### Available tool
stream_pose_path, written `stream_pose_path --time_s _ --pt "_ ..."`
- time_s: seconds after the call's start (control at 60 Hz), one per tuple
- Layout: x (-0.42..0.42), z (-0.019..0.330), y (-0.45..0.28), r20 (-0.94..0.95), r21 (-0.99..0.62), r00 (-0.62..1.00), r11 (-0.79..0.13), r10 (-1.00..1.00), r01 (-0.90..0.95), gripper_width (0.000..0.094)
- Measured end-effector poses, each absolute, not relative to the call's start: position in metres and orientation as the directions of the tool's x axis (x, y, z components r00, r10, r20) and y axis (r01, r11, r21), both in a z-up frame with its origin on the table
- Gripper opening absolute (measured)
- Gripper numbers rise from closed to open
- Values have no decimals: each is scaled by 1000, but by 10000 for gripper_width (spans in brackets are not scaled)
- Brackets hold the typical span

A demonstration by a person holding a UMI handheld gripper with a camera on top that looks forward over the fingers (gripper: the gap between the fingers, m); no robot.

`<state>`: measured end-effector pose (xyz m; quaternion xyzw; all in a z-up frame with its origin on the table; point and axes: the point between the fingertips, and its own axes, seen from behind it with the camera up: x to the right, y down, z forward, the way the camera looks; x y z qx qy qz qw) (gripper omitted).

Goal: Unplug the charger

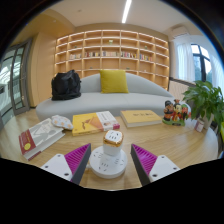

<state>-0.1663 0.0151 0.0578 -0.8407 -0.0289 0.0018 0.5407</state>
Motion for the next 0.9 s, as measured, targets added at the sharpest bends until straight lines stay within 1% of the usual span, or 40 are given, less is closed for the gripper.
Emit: stream_pose_path --time_s 0.05,0.1,0.167,0.183,0.2,0.25,0.367,0.483,0.517,0.533,0.583,0.6,0.617,0.65,0.683,0.717,0.75,0.767,0.783,0.817,0.85,0.867,0.883,0.9 --pt "-166 54 32 23 -909 999 -415 35 35 784" --pt "-164 45 47 21 -903 1000 -428 16 26 710" --pt "-162 38 62 14 -899 1000 -438 2 13 556" --pt "-163 38 64 10 -899 1000 -438 4 10 499" --pt "-164 37 66 5 -899 1000 -437 6 7 421" --pt "-163 39 67 -11 -901 1000 -434 0 -10 394" --pt "-160 40 66 14 -904 1000 -427 -10 9 247" --pt "-162 42 67 -8 -895 1000 -445 -6 -10 221" --pt "-161 80 69 -12 -937 1000 -350 7 -9 219" --pt "-156 104 68 21 -963 1000 -270 -4 19 217" --pt "-146 191 62 126 -990 991 -74 -35 124 217" --pt "-145 216 61 132 -991 991 -31 -36 131 216" --pt "-147 243 61 121 -993 992 5 -31 121 215" --pt "-146 277 61 76 -996 997 39 -1 76 214" --pt "-144 306 59 37 -997 999 68 21 36 214" --pt "-138 325 52 21 -995 999 93 28 18 214" --pt "-127 334 50 26 -994 999 103 22 24 215" --pt "-125 330 48 27 -994 1000 109 16 25 215" --pt "-121 341 51 32 -994 999 101 6 32 215" --pt "-109 332 51 41 -996 999 82 -6 41 214" --pt "-97 313 53 40 -998 999 49 -17 40 214" --pt "-89 289 51 37 -999 999 30 -18 38 214" --pt "-85 275 52 36 -999 999 3 -21 36 213" --pt "-74 250 51 36 -999 999 -23 -20 36 213"
